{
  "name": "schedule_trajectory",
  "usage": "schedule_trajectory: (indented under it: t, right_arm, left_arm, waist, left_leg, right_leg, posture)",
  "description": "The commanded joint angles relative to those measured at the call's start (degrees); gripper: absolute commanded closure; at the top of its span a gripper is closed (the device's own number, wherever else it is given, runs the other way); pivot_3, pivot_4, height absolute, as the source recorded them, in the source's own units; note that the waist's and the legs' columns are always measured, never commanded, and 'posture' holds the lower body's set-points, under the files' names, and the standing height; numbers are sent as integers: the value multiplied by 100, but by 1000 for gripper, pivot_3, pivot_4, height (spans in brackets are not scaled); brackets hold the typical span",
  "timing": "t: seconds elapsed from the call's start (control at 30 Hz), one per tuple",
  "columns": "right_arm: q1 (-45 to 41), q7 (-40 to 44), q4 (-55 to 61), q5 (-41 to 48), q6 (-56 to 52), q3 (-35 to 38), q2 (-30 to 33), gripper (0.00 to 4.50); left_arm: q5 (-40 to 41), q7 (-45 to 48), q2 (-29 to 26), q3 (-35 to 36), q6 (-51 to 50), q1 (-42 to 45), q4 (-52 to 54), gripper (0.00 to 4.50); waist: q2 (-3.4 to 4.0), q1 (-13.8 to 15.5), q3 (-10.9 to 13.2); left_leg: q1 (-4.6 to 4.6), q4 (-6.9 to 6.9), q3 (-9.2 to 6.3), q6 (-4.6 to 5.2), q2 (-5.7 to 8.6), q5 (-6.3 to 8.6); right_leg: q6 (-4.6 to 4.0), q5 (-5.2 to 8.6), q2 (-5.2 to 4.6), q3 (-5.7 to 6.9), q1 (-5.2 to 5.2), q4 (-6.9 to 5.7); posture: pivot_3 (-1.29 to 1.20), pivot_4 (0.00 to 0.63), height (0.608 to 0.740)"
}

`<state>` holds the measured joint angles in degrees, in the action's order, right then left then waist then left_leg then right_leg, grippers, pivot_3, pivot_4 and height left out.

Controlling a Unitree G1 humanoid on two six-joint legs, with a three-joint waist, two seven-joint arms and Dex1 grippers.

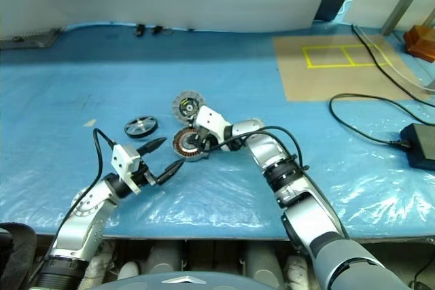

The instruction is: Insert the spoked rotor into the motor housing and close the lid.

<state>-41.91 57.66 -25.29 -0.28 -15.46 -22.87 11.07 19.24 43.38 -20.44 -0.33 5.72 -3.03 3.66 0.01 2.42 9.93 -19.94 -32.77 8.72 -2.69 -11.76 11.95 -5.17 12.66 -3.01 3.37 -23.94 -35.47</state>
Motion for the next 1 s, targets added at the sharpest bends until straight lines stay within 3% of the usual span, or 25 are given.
schedule_trajectory:
  t: [0.03, 0.3, 0.67, 1.0]
  right_arm:
    - [136, 42, -43, -140, -100, -161, 44, 4488]
    - [26, -110, 170, 686, 342, 789, -272, 4488]
    - [402, 453, 977, 795, 13, 657, 248, 4488]
    - [579, 252, 1306, 760, -21, 621, 225, 4488]
  left_arm:
    - [19, 27, -15, 50, 75, 61, 51, 0]
    - [147, 119, -294, 274, -113, 604, -25, 0]
    - [139, 890, -1235, 596, -514, 2054, -1620, 0]
    - [-358, 2103, -1914, 290, -593, 3657, -3606, 0]
  waist:
    - [0, -1, 0]
    - [0, -3, 0]
    - [-3, 11, 2]
    - [-4, 9, 3]
  left_leg:
    - [0, 0, 0, 0, 0, 0]
    - [-5, -1, -1, -2, 0, -1]
    - [-11, -1, -3, -11, 0, -7]
    - [-14, -5, -7, -20, 2, -13]
  right_leg:
    - [0, 0, 0, 0, 0, 0]
    - [-1, -1, 0, 0, -16, -2]
    - [-1, -1, 3, 2, -24, -2]
    - [-1, -1, 2, 2, -28, -5]
  posture:
    - [0, 150, 740]
    - [0, 150, 740]
    - [0, 150, 740]
    - [0, 150, 740]
